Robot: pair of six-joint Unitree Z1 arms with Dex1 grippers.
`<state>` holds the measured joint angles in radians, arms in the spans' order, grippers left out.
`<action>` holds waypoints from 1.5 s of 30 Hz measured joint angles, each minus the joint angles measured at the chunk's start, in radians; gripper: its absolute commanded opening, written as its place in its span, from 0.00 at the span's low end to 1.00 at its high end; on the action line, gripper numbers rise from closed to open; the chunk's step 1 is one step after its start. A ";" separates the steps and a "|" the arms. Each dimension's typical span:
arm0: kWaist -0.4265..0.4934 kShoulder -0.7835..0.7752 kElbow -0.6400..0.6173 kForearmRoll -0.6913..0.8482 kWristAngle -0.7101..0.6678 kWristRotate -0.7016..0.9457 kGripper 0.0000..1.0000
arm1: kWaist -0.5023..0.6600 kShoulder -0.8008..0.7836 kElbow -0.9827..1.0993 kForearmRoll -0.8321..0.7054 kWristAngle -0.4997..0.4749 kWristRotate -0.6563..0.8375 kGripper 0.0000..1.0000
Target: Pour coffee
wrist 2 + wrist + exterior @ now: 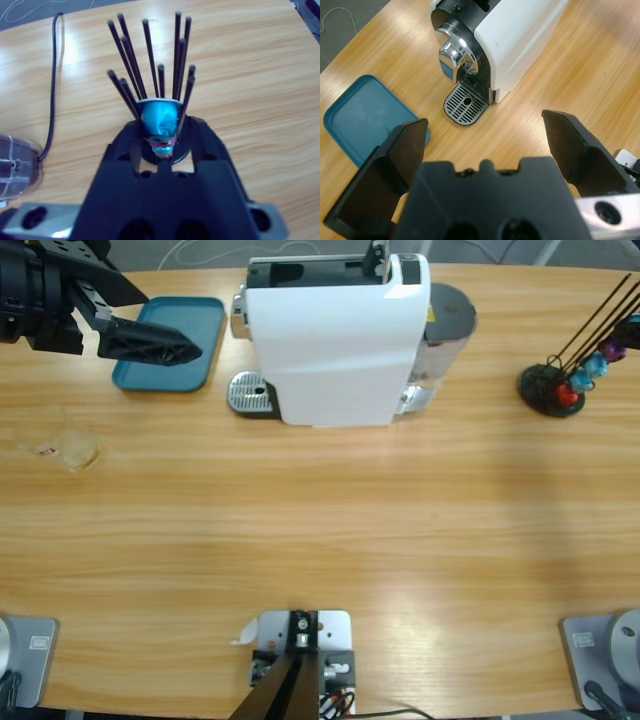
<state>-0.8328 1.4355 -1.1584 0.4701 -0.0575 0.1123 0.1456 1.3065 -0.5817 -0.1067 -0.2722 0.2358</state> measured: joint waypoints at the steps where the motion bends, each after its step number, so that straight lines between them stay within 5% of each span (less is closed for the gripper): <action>1: 0.000 0.000 0.002 0.000 0.000 -0.001 1.00 | 0.000 0.000 -0.003 0.000 0.000 0.000 0.00; 34: 0.000 -0.023 0.081 -0.006 0.000 -0.032 1.00 | -0.001 -0.027 -0.076 0.087 -0.030 0.000 0.00; 45: 0.000 -0.039 0.103 -0.015 0.000 -0.037 1.00 | 0.055 -0.140 -0.197 0.262 -0.110 0.000 0.00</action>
<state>-0.8329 1.3968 -1.0553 0.4546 -0.0574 0.0756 0.2006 1.1666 -0.7782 0.1556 -0.3820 0.2358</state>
